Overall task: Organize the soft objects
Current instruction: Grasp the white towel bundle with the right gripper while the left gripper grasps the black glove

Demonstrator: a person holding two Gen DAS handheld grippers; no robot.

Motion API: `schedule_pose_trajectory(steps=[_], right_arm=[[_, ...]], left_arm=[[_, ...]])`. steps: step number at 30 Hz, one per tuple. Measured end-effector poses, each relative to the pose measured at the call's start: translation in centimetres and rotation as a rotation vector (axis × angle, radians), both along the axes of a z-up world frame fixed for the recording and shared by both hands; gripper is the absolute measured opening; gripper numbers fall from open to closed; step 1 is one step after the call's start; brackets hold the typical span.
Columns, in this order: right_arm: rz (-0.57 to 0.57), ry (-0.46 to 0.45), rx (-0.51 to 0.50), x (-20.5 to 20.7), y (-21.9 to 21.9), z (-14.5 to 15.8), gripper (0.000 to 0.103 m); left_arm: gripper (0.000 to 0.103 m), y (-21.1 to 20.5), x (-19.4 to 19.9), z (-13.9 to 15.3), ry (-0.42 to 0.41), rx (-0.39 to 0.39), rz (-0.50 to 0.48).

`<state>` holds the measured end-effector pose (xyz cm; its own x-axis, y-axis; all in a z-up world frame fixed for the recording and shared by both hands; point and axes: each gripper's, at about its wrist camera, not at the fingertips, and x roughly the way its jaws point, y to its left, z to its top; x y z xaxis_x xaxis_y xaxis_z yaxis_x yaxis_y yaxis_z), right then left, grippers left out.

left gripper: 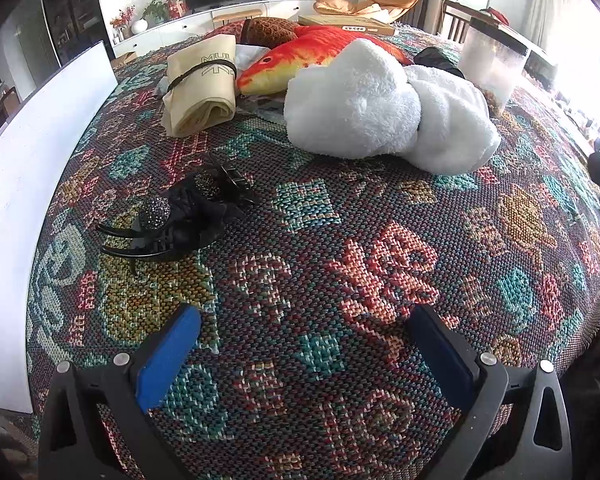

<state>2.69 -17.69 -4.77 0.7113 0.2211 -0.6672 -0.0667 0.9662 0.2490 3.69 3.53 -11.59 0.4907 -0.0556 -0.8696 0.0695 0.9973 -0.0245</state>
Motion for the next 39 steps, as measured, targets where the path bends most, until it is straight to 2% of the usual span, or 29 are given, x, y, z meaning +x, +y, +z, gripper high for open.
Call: schedule_pose_trajectory(steps=[2, 4, 6, 8, 10, 11, 12, 14, 15, 16, 18, 19, 22, 24, 26, 28, 31, 33, 34, 36, 37, 38, 39], right_arm=[[0.107, 0.017, -0.036, 1.8, 1.8, 0.0, 0.088], [0.250, 0.002, -0.146, 3.6, 5.0, 0.8, 0.088], [0.410, -0.023, -0.321, 5.0, 9.0, 1.4, 0.088], [0.560, -0.056, -0.548, 5.9, 13.4, 0.7, 0.088], [0.638, -0.046, -0.744, 7.0, 16.7, -1.5, 0.088], [0.642, -0.016, -0.795, 7.9, 17.5, -2.6, 0.087], [0.649, 0.029, -0.762, 8.9, 17.4, -3.2, 0.085], [0.587, 0.066, -0.608, 9.7, 16.3, -2.6, 0.079], [0.554, 0.094, -0.516, 9.9, 15.1, -2.1, 0.053], [0.516, 0.119, -0.443, 9.8, 14.0, -1.6, 0.044], [0.446, 0.132, -0.354, 8.7, 11.5, -0.8, 0.037], [0.411, 0.143, -0.308, 8.2, 10.1, -0.4, 0.037], [0.301, 0.191, -0.082, 6.6, 4.3, 1.0, 0.036], [0.225, 0.208, 0.035, 5.6, 0.5, 1.8, 0.036], [0.141, 0.223, 0.155, 5.2, -3.4, 2.4, 0.036], [0.027, 0.217, 0.247, 5.3, -7.5, 2.9, 0.036], [-0.137, 0.189, 0.292, 7.5, -12.6, 3.2, 0.036], [-0.185, 0.209, 0.306, 10.0, -14.8, 2.6, 0.038], [-0.195, 0.236, 0.282, 11.2, -15.5, 2.2, 0.043], [-0.186, 0.307, 0.155, 13.1, -15.6, 1.4, 0.055], [-0.167, 0.321, 0.086, 13.8, -15.2, 1.4, 0.056], [-0.138, 0.319, 0.024, 14.1, -14.5, 2.0, 0.057], [-0.098, 0.305, -0.031, 13.9, -14.0, 2.5, 0.064]], left_arm=[[0.103, 0.3, 0.0, 0.1, 0.018, -0.006, -0.020], [0.103, 0.8, -0.1, 0.2, 0.032, -0.024, -0.035], [0.103, 1.7, -0.3, 0.4, 0.039, -0.049, -0.034], [0.103, 2.6, -0.5, 0.5, 0.041, -0.080, -0.027], [0.103, 3.5, -0.6, 0.6, 0.044, -0.111, -0.019], [0.103, 3.9, -0.6, 0.7, 0.048, -0.127, -0.017], [0.103, 4.3, -0.6, 0.8, 0.052, -0.141, -0.013], [0.103, 5.2, -0.5, 0.9, 0.061, -0.160, 0.000], [0.103, 5.7, -0.5, 1.0, 0.062, -0.167, 0.009], [0.103, 6.2, -0.6, 1.0, 0.059, -0.174, 0.020], [0.103, 7.2, -0.6, 1.2, 0.054, -0.197, 0.041], [0.103, 7.7, -0.7, 1.3, 0.049, -0.214, 0.051], [0.103, 8.7, -0.8, 1.8, 0.031, -0.262, 0.064], [0.103, 8.9, -0.7, 2.3, 0.012, -0.261, 0.052], [0.103, 8.6, -0.1, 3.2, -0.014, -0.205, 0.010], [0.103, 8.0, 0.9, 4.2, -0.050, -0.100, -0.044], [0.103, 6.9, 2.5, 4.7, -0.086, -0.011, -0.140], [0.103, 6.4, 3.7, 3.8, -0.078, 0.035, -0.194], [0.103, 6.0, 4.3, 3.3, -0.068, 0.056, -0.226], [0.102, 5.2, 4.9, 2.2, -0.035, 0.082, -0.278], [0.100, 5.1, 5.1, 1.8, -0.024, 0.092, -0.290], [0.099, 5.0, 5.2, 1.5, -0.019, 0.100, -0.296], [0.098, 5.0, 5.4, 1.4, -0.018, 0.106, -0.299]])
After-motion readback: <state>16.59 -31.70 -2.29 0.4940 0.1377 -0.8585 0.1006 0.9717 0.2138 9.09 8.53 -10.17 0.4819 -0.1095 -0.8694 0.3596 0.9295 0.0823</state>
